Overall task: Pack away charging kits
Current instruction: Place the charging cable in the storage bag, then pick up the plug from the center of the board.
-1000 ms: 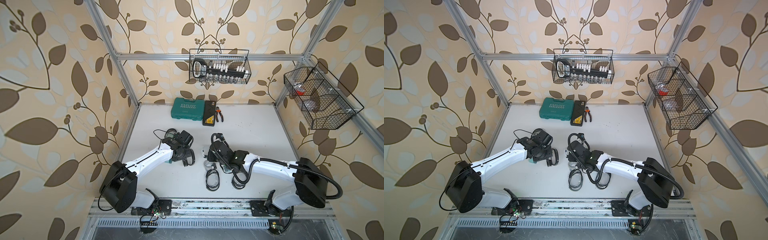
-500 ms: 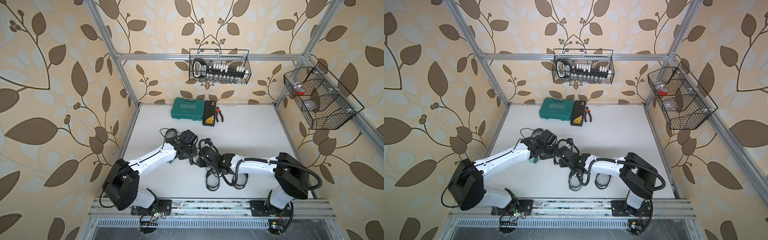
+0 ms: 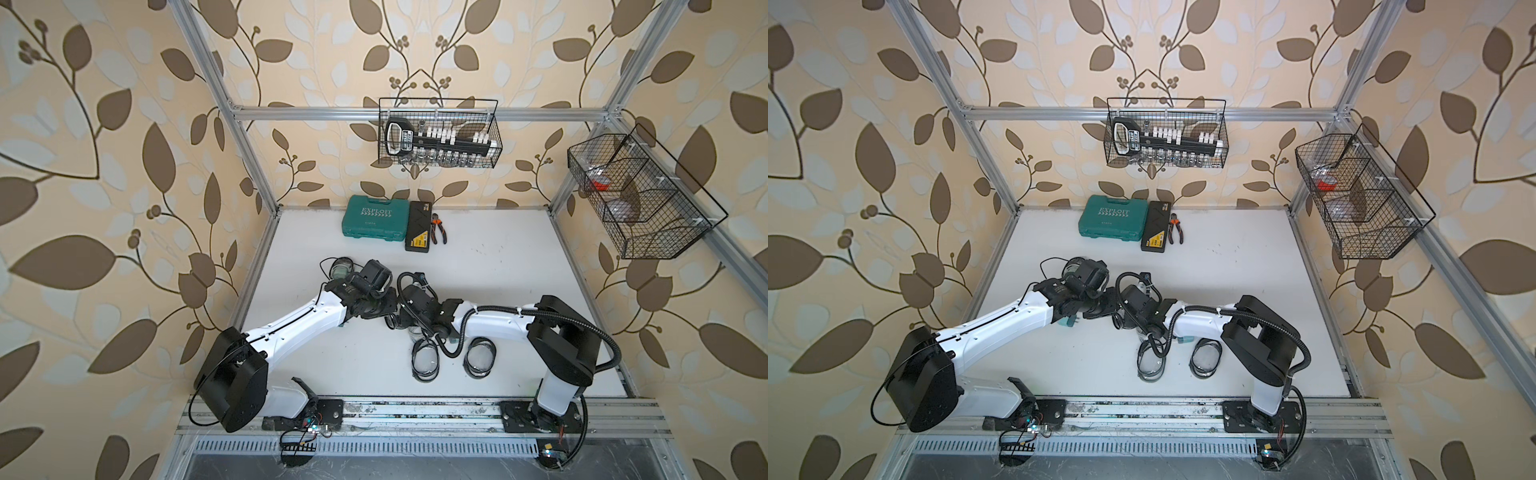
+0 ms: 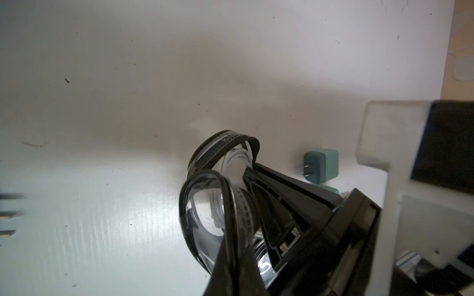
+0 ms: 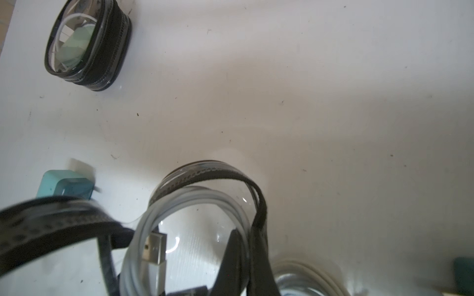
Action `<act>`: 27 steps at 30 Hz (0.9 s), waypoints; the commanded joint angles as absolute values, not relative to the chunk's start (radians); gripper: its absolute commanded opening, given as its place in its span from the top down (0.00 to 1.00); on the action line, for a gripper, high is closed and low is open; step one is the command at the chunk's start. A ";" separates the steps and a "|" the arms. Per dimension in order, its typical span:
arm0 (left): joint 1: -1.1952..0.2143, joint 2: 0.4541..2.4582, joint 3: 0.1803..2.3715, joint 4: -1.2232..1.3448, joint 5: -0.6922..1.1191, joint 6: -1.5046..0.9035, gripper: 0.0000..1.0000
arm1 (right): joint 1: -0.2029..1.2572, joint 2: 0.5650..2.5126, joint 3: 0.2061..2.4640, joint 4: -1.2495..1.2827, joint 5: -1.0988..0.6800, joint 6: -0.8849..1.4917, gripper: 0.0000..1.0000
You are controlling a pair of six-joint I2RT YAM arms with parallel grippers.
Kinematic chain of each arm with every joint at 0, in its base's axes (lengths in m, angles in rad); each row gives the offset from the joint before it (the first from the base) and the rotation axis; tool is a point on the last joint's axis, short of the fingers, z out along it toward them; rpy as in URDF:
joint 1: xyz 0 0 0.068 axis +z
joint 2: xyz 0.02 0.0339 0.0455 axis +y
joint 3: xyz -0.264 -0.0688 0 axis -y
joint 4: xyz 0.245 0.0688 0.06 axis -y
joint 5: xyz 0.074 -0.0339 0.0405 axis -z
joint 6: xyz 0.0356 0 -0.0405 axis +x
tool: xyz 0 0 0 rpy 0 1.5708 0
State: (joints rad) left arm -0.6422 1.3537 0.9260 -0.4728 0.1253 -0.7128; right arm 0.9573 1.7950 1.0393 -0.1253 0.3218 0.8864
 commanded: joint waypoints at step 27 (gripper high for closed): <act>-0.648 1.424 0.950 -0.525 -0.043 -0.735 1.00 | 0.836 1.318 0.686 -0.178 0.391 1.168 0.00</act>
